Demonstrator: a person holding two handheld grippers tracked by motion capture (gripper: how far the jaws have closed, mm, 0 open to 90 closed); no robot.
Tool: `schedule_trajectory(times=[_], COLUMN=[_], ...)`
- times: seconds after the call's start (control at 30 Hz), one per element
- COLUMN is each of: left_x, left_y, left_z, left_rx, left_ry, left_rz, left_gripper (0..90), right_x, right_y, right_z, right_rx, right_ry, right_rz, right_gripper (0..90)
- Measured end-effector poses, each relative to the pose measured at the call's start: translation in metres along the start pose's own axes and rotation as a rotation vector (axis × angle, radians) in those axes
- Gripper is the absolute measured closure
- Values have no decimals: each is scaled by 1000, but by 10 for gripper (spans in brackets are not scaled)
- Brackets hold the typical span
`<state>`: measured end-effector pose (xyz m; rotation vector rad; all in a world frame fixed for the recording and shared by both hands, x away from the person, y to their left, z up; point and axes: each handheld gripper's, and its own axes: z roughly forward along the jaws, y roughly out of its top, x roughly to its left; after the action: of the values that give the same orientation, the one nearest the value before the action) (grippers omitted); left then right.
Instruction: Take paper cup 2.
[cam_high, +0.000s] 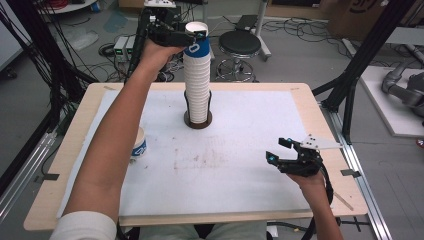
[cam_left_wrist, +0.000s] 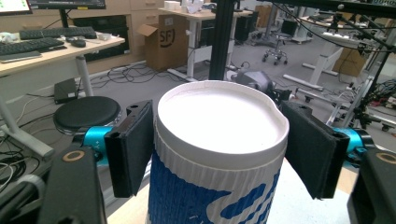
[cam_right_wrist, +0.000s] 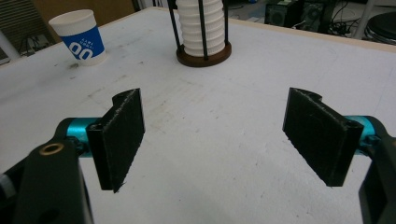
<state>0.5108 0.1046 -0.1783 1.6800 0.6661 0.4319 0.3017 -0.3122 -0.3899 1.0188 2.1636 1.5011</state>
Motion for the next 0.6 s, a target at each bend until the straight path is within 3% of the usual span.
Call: schedule_trajectory(times=[0.27, 0.47, 0.6], left_x=[-3, -5, -6], left_y=[2, 4, 7], left_z=[-1, -1, -5], left_rx=[10, 17, -13], left_ry=[9, 10, 17], left_rz=[43, 53, 53], left_gripper=[300, 303, 306], right_x=[1, 1, 0], right_y=[0, 0, 0], right_z=[1, 2, 1], right_rx=[0, 5, 3], right_ry=[-1, 1, -1], right_rz=[-3, 2, 2], right_gripper=[212, 213, 212])
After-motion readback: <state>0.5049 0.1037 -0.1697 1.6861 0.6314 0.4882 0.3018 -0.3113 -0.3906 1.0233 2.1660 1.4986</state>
